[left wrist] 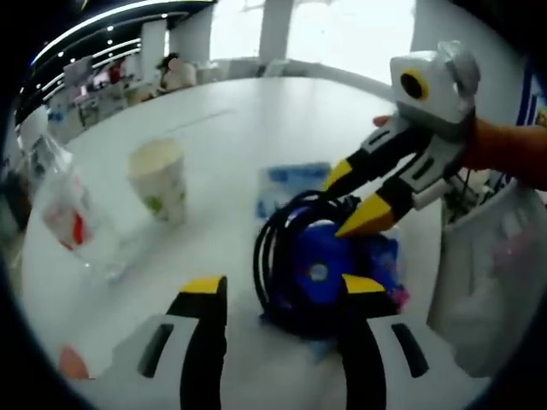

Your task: Arrange the tabletop items into an orderly group along one side of the table until the central work area is clear of visible clutter.

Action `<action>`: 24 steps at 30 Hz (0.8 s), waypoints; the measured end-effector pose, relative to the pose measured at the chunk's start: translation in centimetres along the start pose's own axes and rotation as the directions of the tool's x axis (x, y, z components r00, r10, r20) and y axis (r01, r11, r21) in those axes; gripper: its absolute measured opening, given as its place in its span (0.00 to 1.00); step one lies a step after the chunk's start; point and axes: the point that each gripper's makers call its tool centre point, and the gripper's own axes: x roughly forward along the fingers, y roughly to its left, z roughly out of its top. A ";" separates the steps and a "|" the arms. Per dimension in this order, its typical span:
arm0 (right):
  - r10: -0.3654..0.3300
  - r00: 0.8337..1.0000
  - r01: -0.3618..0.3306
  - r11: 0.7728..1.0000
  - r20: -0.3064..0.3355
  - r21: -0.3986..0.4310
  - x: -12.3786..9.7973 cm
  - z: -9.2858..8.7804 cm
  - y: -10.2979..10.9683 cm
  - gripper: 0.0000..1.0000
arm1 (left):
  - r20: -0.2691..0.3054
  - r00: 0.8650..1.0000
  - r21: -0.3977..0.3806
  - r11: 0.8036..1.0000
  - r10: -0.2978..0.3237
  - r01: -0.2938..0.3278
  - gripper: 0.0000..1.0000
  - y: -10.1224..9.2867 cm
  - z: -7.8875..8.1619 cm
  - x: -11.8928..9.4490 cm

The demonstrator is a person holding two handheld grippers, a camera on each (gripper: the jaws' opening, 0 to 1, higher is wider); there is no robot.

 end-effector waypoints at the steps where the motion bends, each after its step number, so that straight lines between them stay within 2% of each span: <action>1: 0.001 1.000 -0.001 1.000 0.000 -0.001 0.0 0.0 0.0 0.27 | -0.008 1.000 0.004 1.000 0.001 -0.001 0.43 0.0 -0.1 0.1; 13: -0.007 1.000 0.007 0.999 0.000 -0.042 0.1 0.2 0.3 0.24 | -0.023 1.000 0.039 0.999 0.010 -0.009 0.27 -0.2 -0.3 -0.2; 18: -0.020 1.000 0.020 0.999 0.000 -0.050 0.1 0.2 0.2 0.21 | -0.024 1.000 0.051 0.999 0.018 -0.016 0.25 -0.1 -0.2 -0.3; 20: -0.027 1.000 0.027 0.999 0.005 -0.034 0.0 0.3 0.0 0.17 | -0.024 0.999 0.052 0.998 0.022 -0.021 0.24 0.0 -0.2 -0.4; 24: -0.027 1.000 0.027 1.000 0.008 -0.015 -0.2 0.4 -0.1 0.14 | -0.020 1.000 0.049 0.999 0.023 -0.022 0.23 -0.1 0.0 -0.5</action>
